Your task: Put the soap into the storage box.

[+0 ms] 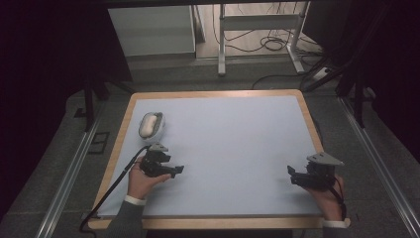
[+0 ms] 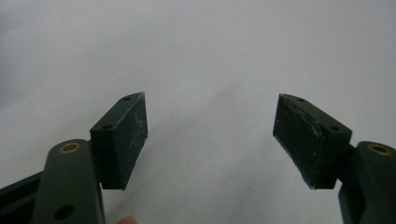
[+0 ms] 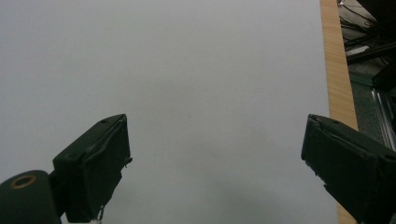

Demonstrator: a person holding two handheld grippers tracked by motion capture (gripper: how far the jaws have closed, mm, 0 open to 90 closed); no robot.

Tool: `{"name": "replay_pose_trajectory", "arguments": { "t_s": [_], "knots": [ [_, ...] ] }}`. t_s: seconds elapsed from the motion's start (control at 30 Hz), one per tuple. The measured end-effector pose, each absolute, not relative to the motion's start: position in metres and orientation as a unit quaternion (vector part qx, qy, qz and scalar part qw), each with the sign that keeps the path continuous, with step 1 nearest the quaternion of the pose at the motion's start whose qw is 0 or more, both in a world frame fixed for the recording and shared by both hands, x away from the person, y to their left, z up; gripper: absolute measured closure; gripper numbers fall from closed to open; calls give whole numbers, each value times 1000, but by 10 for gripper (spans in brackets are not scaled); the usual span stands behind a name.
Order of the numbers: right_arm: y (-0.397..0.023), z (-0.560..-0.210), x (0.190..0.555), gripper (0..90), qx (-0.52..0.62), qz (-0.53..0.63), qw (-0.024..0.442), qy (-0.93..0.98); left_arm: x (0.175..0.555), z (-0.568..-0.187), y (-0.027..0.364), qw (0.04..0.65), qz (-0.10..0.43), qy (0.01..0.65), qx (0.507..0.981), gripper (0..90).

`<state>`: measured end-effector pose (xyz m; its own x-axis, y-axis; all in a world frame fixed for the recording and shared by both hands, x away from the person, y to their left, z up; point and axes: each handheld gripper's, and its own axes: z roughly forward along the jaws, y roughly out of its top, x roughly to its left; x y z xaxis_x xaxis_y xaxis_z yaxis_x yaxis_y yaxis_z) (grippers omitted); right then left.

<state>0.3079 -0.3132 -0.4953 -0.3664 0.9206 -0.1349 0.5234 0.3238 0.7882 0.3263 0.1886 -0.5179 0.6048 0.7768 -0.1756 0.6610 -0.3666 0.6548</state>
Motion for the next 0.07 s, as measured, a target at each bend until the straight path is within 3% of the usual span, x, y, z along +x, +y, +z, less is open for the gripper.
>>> {"name": "replay_pose_trajectory", "arguments": {
  "t_s": [0.07],
  "knots": [
    [-312, -495, 308, 78, 476, 335, 298, 757, 326, -517, 189, 358, 83, 438, 820, 264]
  ]
}}
